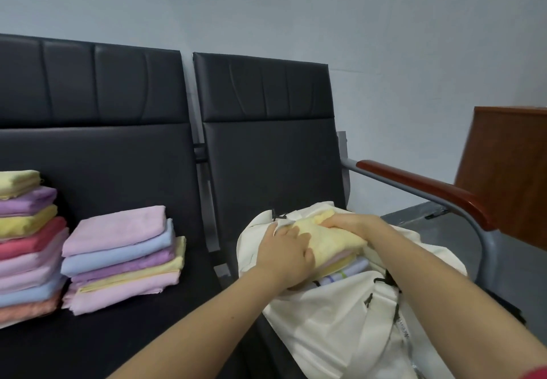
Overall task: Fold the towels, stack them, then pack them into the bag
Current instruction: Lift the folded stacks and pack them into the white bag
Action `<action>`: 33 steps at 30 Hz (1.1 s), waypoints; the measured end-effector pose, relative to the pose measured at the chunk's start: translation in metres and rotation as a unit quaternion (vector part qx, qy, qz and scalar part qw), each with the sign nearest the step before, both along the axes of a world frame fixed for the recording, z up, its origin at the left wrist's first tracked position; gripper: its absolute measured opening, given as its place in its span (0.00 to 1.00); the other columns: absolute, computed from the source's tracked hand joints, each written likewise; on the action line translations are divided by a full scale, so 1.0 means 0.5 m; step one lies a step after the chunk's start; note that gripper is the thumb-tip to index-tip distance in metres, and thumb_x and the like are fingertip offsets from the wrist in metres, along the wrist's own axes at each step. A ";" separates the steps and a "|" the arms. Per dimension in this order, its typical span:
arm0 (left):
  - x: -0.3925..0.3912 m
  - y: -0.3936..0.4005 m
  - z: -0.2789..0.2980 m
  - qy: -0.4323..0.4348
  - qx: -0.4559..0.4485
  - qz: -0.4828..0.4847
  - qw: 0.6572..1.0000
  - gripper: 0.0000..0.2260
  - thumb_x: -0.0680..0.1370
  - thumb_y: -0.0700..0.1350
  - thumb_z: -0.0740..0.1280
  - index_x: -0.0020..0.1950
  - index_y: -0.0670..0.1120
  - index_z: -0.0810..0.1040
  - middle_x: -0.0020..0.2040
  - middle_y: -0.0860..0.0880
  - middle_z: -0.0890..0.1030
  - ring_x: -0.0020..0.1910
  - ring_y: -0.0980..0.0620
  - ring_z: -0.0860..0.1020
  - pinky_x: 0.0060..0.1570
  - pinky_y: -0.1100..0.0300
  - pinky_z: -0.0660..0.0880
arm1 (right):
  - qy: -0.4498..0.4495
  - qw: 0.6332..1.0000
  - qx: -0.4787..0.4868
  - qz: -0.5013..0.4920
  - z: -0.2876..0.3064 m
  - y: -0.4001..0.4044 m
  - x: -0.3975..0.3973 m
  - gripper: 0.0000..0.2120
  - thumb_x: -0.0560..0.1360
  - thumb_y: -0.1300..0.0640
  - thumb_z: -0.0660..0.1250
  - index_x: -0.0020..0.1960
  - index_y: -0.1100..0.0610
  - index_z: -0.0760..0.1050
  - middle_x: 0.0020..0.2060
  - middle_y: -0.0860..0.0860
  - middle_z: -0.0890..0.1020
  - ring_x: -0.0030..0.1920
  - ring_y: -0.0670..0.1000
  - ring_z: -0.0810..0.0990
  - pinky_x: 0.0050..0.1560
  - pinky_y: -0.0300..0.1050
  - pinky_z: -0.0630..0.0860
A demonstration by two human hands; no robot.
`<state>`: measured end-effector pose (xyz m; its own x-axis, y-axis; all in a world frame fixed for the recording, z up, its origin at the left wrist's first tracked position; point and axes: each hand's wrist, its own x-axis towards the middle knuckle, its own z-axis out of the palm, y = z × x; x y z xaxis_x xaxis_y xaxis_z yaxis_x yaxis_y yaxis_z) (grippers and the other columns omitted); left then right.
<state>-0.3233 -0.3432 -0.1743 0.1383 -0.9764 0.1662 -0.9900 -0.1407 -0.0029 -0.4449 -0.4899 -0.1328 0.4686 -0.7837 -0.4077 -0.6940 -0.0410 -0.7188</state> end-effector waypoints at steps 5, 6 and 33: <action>-0.027 -0.037 0.048 -0.084 -0.044 -0.050 0.994 0.21 0.82 0.52 0.49 0.46 0.45 0.78 0.46 0.46 0.80 0.50 0.47 0.75 0.76 0.48 0.46 | -0.520 0.780 0.212 -0.277 -0.103 -0.029 -0.046 0.18 0.76 0.42 0.66 0.49 0.58 0.79 0.39 0.58 0.83 0.43 0.57 0.80 0.44 0.50 0.75; -0.033 -0.046 0.048 -0.062 -0.033 -0.073 0.995 0.21 0.83 0.55 0.49 0.58 0.46 0.77 0.58 0.44 0.78 0.58 0.45 0.74 0.75 0.48 0.49 | -0.559 0.735 0.240 -0.300 -0.113 -0.048 -0.055 0.17 0.76 0.44 0.66 0.49 0.59 0.77 0.37 0.58 0.83 0.43 0.58 0.79 0.44 0.52 0.75; 0.017 -0.020 0.020 0.401 -0.162 0.119 0.894 0.30 0.78 0.40 0.60 0.79 0.51 0.55 0.76 0.43 0.58 0.68 0.45 0.67 0.56 0.62 0.67 | -0.306 0.901 0.177 -0.254 -0.093 0.153 -0.028 0.33 0.65 0.34 0.75 0.56 0.58 0.74 0.41 0.60 0.85 0.40 0.59 0.85 0.44 0.53 0.80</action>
